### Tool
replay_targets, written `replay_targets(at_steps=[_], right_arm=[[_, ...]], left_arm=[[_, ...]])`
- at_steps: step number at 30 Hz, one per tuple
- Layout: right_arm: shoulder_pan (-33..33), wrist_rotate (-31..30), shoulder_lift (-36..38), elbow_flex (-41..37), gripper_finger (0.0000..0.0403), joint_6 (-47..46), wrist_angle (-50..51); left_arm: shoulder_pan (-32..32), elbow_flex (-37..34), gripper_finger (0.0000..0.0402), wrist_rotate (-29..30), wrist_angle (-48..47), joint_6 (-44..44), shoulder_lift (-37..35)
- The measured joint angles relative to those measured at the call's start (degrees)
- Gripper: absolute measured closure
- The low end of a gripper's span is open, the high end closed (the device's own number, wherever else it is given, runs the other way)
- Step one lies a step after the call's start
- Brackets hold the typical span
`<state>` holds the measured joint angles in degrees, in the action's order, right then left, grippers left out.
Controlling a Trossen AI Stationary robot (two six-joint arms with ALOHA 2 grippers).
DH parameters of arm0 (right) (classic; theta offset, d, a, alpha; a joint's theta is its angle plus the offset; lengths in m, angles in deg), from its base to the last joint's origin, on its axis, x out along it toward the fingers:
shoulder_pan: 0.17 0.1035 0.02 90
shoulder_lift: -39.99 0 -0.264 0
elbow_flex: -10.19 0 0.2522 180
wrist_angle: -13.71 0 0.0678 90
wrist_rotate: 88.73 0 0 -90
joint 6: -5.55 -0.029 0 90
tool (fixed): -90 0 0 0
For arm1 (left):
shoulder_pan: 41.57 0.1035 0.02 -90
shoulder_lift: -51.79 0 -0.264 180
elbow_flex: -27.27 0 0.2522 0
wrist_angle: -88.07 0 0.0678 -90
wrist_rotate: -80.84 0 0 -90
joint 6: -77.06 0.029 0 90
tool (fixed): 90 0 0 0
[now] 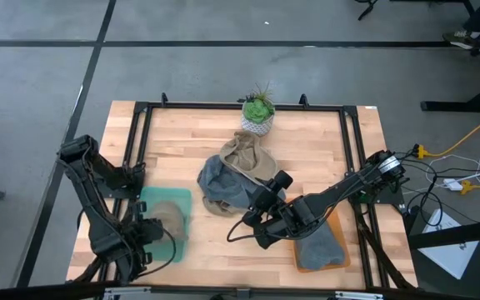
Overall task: Pick & Place hat
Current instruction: Put the brown cap into the blue bin
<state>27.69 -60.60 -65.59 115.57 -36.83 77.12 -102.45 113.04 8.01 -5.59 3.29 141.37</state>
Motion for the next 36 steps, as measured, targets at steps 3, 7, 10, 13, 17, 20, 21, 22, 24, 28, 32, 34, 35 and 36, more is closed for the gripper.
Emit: replay_targets(at_steps=[3, 7, 10, 13, 17, 20, 21, 22, 24, 28, 32, 34, 35, 36], right_arm=[[0.0, 0.02, 0.0, 0.0, 0.0181, 0.44, 0.0], [0.0, 0.01, 0.0, 0.0, 0.0181, 0.68, 0.22], [0.0, 0.02, 0.0, 0.0, 0.0181, 0.74, 1.42], [0.0, 0.02, 0.0, 0.0, 0.0181, 0.71, 2.47], [0.0, 0.55, 0.0, 0.0, 0.0181, 0.8, 3.73], [0.0, 1.34, 0.0, -0.02, 0.0181, -0.58, 6.38], [0.0, 1.53, 0.0, -0.02, 0.0181, -1.61, 7.31], [0.0, 1.57, 0.0, -0.02, 0.0181, -2.77, 8.28], [0.0, 1.63, 0.0, -0.02, 0.0181, -4.8, 9.72], [0.0, 1.9, 0.0, -0.02, 0.0181, -5.42, 10.05], [0.0, 3.54, 0.0, -0.02, 0.0181, -5.44, 10.05], [0.0, 4.22, 0.0, -0.02, 0.0181, -5.44, 10.03], [0.0, 4.68, 0.0, -0.02, 0.0181, -5.44, 10.05], [0.0, 4.93, 0.0, -0.02, 0.0181, -5.44, 10.03]], left_arm=[[0.55, 0.0, 0.0365, -2.69, 0.35, 1.76, 0.0], [0.66, 0.0, 0.0324, -5.14, 1.78, 3.72, 0.0], [0.64, 0.0, 0.0291, -5.09, 2.74, 5.38, 0.0], [0.85, 0.0, 0.026, -4.81, 2.18, 6.38, 0.0], [1.77, 0.0, 0.0225, -7.51, 1.56, 7.36, -0.07], [2.78, 0.0, 0.0209, -12.79, 1.49, 8.37, -0.73], [3.13, 0.0, 0.0206, -13.8, 1.49, 8.41, -1.02], [3.47, 0.0, 0.0204, -14.47, 1.48, 8.24, -1.35], [4.0, 0.0, 0.0202, -14.91, 1.55, 7.38, -2.15], [4.77, 0.62, 0.0201, -17.42, 1.71, 7.08, -3.85], [4.74, 3.57, 0.0201, -18.41, 1.73, 7.05, -6.07], [4.74, 5.46, 0.0201, -17.39, 1.71, 7.05, -7.37], [4.74, 6.5, 0.0201, -16.35, 1.71, 7.08, -8.05], [4.74, 7.52, 0.0201, -14.7, 1.78, 7.58, -8.86]])
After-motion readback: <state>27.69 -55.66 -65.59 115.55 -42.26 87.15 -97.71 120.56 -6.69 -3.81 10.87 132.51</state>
